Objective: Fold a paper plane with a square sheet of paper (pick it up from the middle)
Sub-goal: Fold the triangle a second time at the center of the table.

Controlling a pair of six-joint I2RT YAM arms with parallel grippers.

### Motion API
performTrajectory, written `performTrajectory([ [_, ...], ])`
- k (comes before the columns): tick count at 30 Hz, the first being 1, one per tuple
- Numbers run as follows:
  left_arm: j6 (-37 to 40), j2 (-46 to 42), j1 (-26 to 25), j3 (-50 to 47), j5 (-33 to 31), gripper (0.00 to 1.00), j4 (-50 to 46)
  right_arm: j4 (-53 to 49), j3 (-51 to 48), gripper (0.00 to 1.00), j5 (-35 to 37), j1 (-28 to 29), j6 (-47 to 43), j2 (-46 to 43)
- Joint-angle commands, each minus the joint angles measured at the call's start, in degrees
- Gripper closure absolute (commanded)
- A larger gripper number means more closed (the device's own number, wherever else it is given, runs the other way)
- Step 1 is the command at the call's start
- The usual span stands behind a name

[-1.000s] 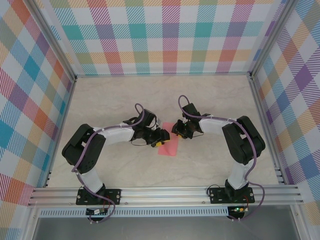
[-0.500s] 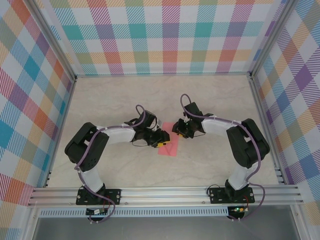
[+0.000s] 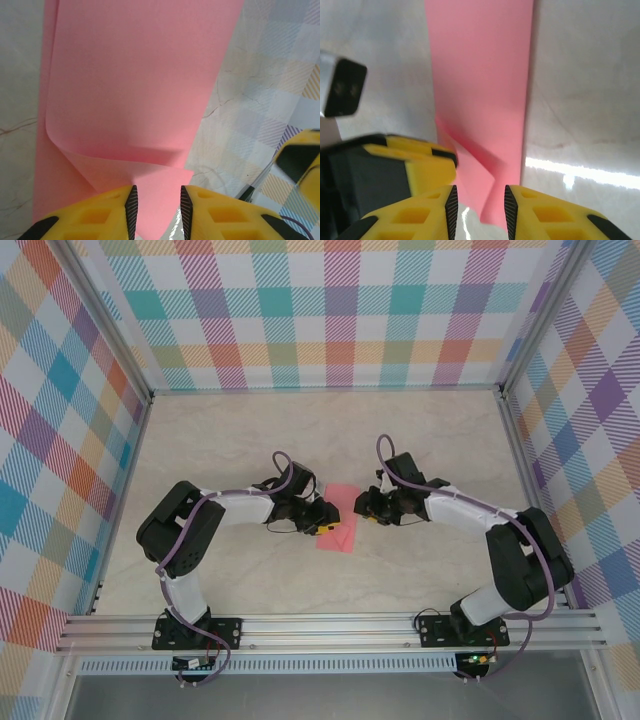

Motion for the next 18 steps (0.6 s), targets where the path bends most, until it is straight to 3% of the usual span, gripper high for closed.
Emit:
performTrajectory([
  [1, -0.75, -0.14, -0.54, 1.34, -1.32, 0.71, -0.37, 0.58, -1.44, 0.66, -7.01, 0.55, -2.02, -1.24],
  [18, -0.52, -2.04, -0.54, 0.66, -2.36, 0.81, -1.94, 5.91, -0.45, 0.65, -9.87, 2.62, 1.48, 8.19],
])
